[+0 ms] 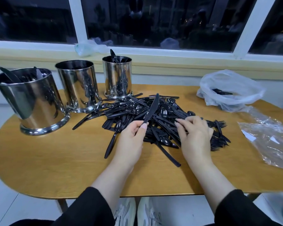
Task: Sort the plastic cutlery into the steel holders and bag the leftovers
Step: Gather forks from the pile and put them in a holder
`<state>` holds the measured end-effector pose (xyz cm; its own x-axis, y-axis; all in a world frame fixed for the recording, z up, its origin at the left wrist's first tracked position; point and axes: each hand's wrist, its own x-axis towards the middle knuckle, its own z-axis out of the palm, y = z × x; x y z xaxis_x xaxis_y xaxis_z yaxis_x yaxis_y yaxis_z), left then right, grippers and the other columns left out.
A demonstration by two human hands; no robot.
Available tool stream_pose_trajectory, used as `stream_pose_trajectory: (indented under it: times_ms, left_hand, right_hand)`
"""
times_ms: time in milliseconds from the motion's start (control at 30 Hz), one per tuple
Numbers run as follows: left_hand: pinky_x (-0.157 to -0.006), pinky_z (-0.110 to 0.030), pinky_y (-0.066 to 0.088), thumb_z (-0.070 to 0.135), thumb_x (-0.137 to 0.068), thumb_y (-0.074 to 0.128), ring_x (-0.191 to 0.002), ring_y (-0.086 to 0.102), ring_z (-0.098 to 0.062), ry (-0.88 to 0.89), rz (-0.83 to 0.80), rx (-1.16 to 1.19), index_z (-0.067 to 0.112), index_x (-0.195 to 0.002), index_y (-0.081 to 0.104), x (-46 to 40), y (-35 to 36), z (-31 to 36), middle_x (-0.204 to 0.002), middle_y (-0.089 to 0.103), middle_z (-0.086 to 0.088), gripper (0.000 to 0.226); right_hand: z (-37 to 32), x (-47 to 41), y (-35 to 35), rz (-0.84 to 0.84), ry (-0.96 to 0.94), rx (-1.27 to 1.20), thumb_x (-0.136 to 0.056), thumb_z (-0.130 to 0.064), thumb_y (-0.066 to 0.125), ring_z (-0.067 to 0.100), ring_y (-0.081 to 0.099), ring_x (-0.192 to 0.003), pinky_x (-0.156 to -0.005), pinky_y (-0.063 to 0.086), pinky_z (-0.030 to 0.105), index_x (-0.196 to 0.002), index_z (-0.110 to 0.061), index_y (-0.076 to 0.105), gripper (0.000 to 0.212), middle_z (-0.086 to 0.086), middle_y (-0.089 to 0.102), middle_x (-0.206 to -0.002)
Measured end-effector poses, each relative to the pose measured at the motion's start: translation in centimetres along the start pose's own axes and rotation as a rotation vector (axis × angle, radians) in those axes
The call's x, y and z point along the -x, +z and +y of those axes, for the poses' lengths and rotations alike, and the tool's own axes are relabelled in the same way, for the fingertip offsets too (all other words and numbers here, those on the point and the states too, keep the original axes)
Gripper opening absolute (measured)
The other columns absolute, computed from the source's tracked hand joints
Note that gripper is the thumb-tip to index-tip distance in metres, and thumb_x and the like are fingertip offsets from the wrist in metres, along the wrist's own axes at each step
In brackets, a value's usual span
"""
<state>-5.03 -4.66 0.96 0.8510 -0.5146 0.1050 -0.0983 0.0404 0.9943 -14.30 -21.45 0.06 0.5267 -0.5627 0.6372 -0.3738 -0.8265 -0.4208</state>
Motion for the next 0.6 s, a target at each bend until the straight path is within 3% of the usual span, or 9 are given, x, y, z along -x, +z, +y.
stream_pose_trajectory:
  times_ms: [100,167,233,400,500,600]
  left_hand:
    - [-0.058,-0.037,0.029,0.032,-0.108,0.048,-0.053,0.033,-0.013,-0.002,-0.011,-0.010,0.031,-0.102,0.070,0.1,0.0,0.1,-0.062,0.042,0.008,0.023]
    - [-0.058,-0.036,0.034,0.030,-0.108,0.045,-0.057,0.040,-0.014,0.006,-0.023,-0.034,0.025,-0.099,0.068,0.1,0.0,0.2,-0.065,0.049,0.007,0.025]
    - [-0.059,-0.034,0.041,0.027,-0.109,0.043,-0.061,0.049,-0.015,0.016,-0.032,-0.053,0.022,-0.099,0.065,0.2,0.1,0.5,-0.069,0.058,0.006,0.025]
    - [-0.061,-0.031,0.050,0.022,-0.111,0.040,-0.065,0.061,-0.016,0.005,-0.054,-0.010,0.016,-0.102,0.063,0.1,0.2,0.6,-0.075,0.070,0.000,0.025]
    - [-0.063,-0.028,0.054,0.021,-0.111,0.040,-0.068,0.067,-0.015,0.008,-0.091,0.023,0.014,-0.105,0.062,0.2,0.1,0.7,-0.079,0.074,-0.003,0.024]
    - [-0.067,-0.029,0.059,0.022,-0.111,0.043,-0.074,0.072,-0.017,0.021,-0.133,-0.011,0.015,-0.107,0.064,0.3,0.1,0.8,-0.086,0.076,-0.005,0.023]
  right_hand:
    - [-1.3,-0.8,-2.0,0.091,-0.006,-0.270,-0.098,-0.021,0.065,0.010,0.054,-0.088,-0.083,0.042,0.031,-0.106,-0.019,0.074,0.012,-0.005,0.060,-0.095]
    - [-2.8,-1.5,-3.4,0.061,0.131,-0.493,-0.099,-0.023,0.064,0.003,0.056,-0.082,-0.076,0.044,0.016,-0.096,-0.031,0.069,0.010,-0.007,0.064,-0.092]
    - [-4.0,-1.8,-4.3,0.054,0.224,-0.595,-0.099,-0.026,0.064,-0.001,0.057,-0.075,-0.071,0.042,0.011,-0.089,-0.040,0.063,0.017,-0.012,0.066,-0.086]
    - [-5.1,-1.7,-4.0,-0.091,0.475,-0.921,-0.098,-0.025,0.065,0.006,0.054,-0.065,-0.069,0.049,0.028,-0.098,-0.017,0.072,0.010,-0.012,0.061,-0.067]
    - [-5.6,-1.5,-3.2,-0.196,0.599,-1.132,-0.097,-0.016,0.067,0.011,0.053,-0.062,-0.067,0.051,0.029,-0.087,-0.011,0.068,0.011,-0.005,0.057,-0.064]
    - [-5.8,-1.7,-2.6,-0.224,0.581,-1.127,-0.096,-0.013,0.069,0.014,0.060,-0.066,-0.069,0.055,0.029,-0.084,-0.006,0.067,0.013,0.002,0.063,-0.068]
